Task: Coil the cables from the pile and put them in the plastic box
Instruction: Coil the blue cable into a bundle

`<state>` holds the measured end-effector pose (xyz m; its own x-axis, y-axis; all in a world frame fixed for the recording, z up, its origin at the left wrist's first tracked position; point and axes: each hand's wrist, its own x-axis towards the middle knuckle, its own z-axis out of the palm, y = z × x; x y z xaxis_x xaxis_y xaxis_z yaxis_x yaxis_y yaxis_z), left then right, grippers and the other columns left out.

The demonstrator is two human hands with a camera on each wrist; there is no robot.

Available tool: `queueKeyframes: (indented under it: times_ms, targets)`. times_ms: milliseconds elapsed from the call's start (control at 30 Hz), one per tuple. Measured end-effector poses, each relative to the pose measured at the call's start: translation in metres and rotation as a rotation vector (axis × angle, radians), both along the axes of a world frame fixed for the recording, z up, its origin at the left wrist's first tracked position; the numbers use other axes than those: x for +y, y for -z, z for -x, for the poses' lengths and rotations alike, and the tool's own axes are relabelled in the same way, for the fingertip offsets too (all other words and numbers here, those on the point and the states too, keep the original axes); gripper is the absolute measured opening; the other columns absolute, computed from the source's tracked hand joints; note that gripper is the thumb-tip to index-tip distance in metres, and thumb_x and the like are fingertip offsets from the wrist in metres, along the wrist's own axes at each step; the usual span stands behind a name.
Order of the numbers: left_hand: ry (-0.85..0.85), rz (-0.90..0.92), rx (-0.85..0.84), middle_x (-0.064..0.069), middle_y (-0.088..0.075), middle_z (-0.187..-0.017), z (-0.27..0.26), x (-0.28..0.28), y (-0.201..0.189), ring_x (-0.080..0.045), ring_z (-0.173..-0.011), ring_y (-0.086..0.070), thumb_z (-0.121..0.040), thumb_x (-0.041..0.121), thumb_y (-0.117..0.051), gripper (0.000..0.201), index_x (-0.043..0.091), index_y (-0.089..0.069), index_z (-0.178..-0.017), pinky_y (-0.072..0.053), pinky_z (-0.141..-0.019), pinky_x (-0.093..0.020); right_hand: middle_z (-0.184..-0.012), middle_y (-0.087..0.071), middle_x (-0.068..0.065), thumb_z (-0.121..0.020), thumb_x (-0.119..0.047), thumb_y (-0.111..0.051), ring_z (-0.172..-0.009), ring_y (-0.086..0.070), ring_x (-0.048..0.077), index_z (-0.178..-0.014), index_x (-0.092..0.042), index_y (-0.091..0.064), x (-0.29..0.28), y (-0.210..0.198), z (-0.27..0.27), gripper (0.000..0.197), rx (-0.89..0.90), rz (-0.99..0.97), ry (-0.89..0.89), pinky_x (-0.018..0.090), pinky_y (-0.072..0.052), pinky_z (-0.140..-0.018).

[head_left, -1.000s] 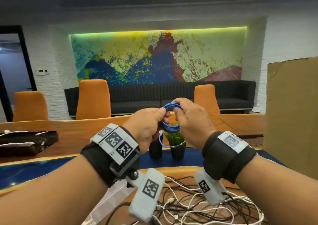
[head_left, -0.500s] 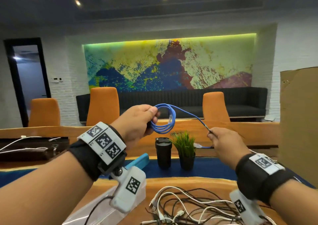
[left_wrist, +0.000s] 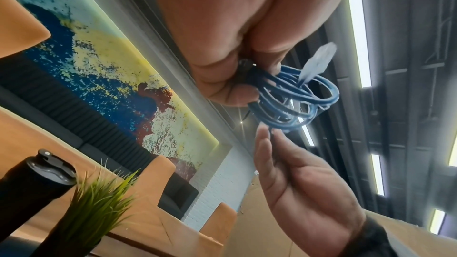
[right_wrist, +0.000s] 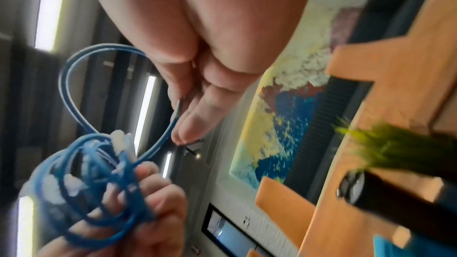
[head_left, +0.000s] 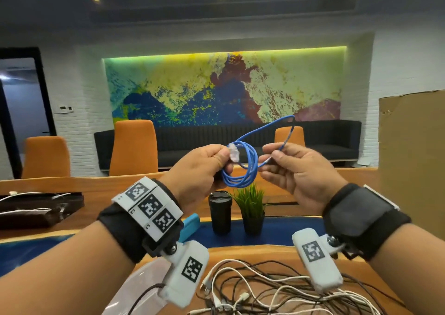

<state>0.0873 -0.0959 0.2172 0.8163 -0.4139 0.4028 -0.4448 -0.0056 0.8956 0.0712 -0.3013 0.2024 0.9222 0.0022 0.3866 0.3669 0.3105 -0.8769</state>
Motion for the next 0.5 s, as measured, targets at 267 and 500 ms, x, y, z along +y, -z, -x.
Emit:
queueKeyframes:
  times_ms: [267,500]
  targets:
    - [-0.134,-0.009,-0.332,-0.009,-0.055,-0.074,-0.002,-0.016,0.005,-0.020,-0.067,-0.055,-0.103,0.025,-0.046,0.028,0.008,-0.062,-0.088,-0.055,-0.068,-0.037,-0.098,-0.065,0.007,-0.078,-0.029,-0.054,-0.088,-0.060,0.021,-0.088,-0.014,-0.073,0.015,0.010,0.013,0.026,0.242,-0.043,-0.438,0.035,-0.042,-0.070]
    - [-0.282,-0.144,-0.602,-0.006,-0.059,-0.075,-0.006,-0.017,0.005,-0.013,-0.067,-0.052,-0.104,0.020,-0.046,0.022,0.014,-0.062,-0.090,-0.048,-0.066,-0.037,-0.080,-0.065,0.010,-0.093,-0.010,-0.055,-0.058,-0.061,0.014,-0.102,-0.018,-0.056,0.027,-0.001,0.025,0.012,0.277,0.067,-0.434,0.021,-0.052,-0.048]
